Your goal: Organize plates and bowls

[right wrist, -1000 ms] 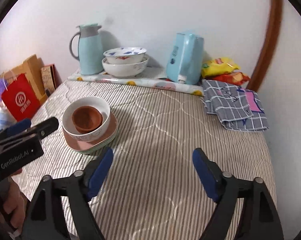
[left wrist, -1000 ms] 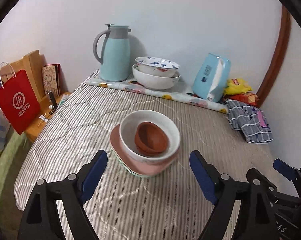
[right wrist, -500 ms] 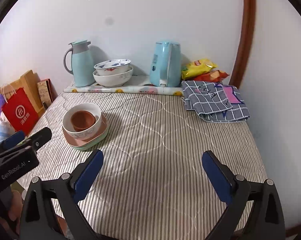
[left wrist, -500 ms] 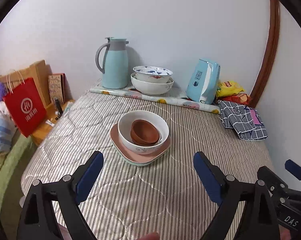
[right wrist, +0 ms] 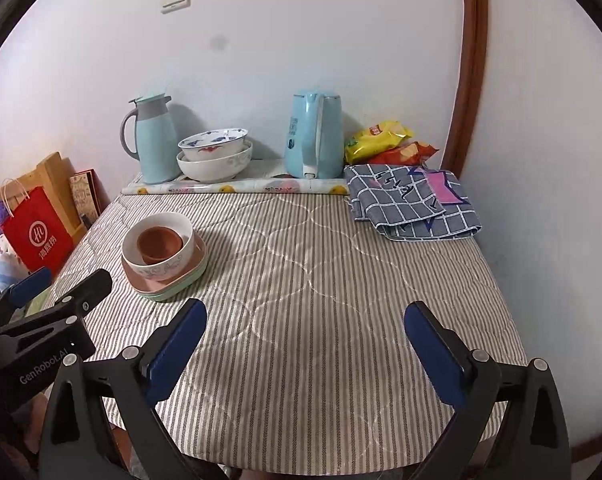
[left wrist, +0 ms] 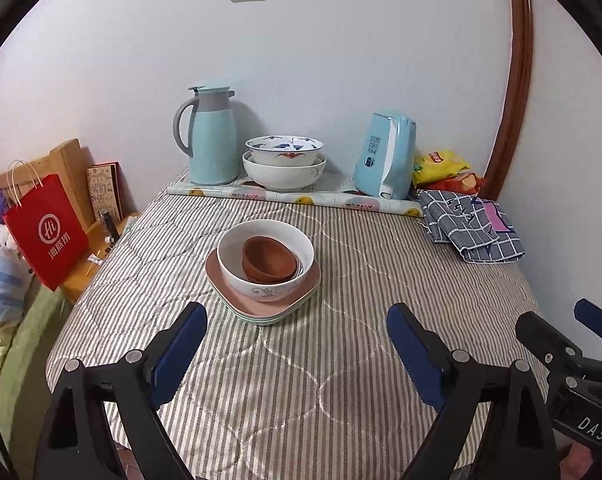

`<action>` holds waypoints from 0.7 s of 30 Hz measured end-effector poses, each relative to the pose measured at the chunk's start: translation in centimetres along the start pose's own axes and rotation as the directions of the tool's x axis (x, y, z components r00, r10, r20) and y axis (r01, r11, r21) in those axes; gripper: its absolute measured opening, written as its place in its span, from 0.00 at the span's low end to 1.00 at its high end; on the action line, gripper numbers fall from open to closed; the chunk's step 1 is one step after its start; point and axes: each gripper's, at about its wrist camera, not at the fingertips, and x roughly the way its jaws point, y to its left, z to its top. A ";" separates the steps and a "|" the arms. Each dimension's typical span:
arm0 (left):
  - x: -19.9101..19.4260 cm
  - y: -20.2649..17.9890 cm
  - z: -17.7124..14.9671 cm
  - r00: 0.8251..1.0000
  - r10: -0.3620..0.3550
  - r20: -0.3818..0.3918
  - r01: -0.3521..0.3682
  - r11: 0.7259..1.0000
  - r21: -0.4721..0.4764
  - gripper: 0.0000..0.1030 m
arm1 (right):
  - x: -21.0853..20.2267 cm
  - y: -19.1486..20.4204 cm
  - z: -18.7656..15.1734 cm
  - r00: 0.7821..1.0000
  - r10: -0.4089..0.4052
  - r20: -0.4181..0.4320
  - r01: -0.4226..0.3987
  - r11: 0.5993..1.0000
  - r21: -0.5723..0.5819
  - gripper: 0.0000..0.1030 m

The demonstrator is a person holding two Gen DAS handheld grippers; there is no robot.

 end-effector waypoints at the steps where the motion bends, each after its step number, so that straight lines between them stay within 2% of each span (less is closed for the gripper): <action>1: 0.0 -0.1 -0.1 1.000 -0.006 -0.003 0.006 1.000 0.002 0.89 | 0.0 -0.1 0.0 1.000 0.001 0.000 -0.001 1.000 0.002 0.95; 21: -0.6 -0.7 -0.2 1.000 -0.004 0.003 0.004 1.000 0.014 0.89 | -0.6 -0.6 -0.4 1.000 0.002 -0.002 -0.002 1.000 0.020 0.95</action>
